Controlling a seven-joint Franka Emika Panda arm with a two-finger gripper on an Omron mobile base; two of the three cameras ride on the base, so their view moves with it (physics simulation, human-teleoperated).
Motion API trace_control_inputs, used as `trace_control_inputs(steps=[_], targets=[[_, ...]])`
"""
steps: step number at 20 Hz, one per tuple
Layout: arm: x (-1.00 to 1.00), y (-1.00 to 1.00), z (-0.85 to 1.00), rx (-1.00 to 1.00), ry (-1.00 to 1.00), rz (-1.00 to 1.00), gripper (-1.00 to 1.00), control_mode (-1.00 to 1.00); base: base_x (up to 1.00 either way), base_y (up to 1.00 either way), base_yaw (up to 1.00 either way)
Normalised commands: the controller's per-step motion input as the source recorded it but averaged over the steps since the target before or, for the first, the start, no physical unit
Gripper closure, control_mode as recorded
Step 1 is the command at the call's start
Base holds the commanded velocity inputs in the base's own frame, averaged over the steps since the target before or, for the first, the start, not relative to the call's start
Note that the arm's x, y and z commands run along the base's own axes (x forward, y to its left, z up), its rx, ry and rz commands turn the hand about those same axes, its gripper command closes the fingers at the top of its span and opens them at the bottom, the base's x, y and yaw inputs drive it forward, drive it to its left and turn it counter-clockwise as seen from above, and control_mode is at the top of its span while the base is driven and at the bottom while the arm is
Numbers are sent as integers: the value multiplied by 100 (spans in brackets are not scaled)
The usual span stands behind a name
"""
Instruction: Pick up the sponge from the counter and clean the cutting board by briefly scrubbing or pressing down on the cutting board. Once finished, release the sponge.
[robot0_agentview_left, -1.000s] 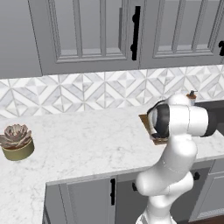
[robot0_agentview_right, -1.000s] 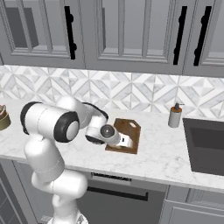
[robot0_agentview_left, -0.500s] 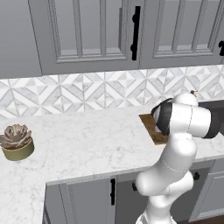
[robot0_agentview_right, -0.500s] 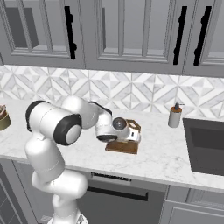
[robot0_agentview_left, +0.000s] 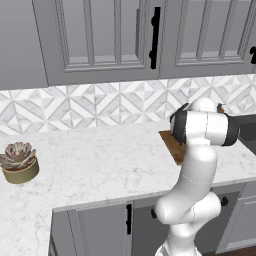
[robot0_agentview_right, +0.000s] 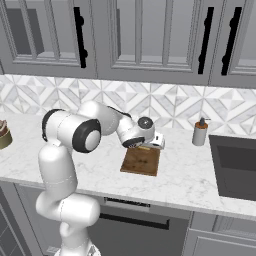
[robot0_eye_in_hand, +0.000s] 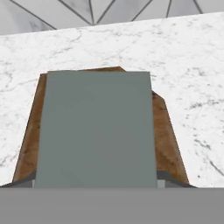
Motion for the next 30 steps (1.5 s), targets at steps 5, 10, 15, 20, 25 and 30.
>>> trace_control_inputs(steps=[5,10,15,20,25,30], targets=[[0,-8,-34,0,-1,0,100,-100,0,0,0],[0,0,-49,0,-2,0,100,-100,0,0,0],[-1,-4,-46,0,0,0,100,-100,0,0,0],[-41,-18,-18,0,0,0,100,-100,0,0,0],[-77,-19,-1,0,6,0,100,-100,0,0,0],[-69,-6,-5,0,7,0,100,-100,0,0,0]])
